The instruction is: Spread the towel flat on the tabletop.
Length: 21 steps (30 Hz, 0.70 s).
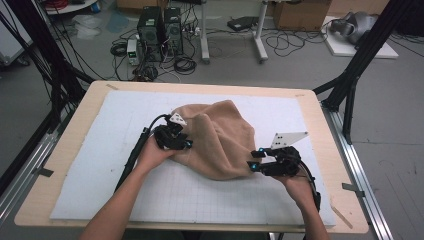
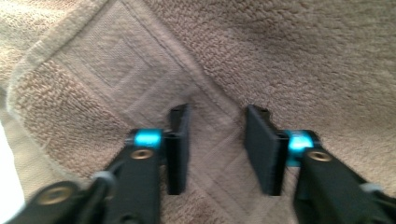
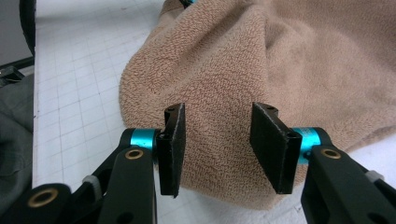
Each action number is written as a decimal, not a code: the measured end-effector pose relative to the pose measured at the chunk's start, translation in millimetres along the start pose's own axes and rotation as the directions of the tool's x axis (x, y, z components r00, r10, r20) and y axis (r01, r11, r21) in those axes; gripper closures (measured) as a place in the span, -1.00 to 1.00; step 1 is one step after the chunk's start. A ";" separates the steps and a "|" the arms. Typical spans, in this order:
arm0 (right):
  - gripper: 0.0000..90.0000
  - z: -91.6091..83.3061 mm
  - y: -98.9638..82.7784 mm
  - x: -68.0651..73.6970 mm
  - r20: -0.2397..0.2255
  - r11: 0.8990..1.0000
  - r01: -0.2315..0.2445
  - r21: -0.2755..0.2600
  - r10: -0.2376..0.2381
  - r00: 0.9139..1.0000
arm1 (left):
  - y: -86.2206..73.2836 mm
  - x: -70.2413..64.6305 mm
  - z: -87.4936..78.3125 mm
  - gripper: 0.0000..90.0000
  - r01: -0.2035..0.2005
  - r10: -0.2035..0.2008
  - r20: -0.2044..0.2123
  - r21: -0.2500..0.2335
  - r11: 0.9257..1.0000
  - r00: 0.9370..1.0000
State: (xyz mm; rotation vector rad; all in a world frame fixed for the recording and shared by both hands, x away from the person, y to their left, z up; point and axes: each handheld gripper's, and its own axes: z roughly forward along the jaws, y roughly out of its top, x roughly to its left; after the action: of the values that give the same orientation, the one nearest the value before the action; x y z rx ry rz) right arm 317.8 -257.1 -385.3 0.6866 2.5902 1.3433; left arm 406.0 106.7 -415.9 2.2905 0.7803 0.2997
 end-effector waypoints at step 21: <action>-0.01 33.9 53.5 14.5 -0.008 1.000 0.019 0.008 -0.019 1.000 | -4.2 -3.9 -34.0 0.84 -0.031 0.032 0.026 -0.058 0.998 0.999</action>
State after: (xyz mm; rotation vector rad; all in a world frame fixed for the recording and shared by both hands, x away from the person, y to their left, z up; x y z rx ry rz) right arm 333.7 -198.9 -361.2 0.6575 2.6031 1.3334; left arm 387.1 125.1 -393.6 2.2499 0.7133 0.3015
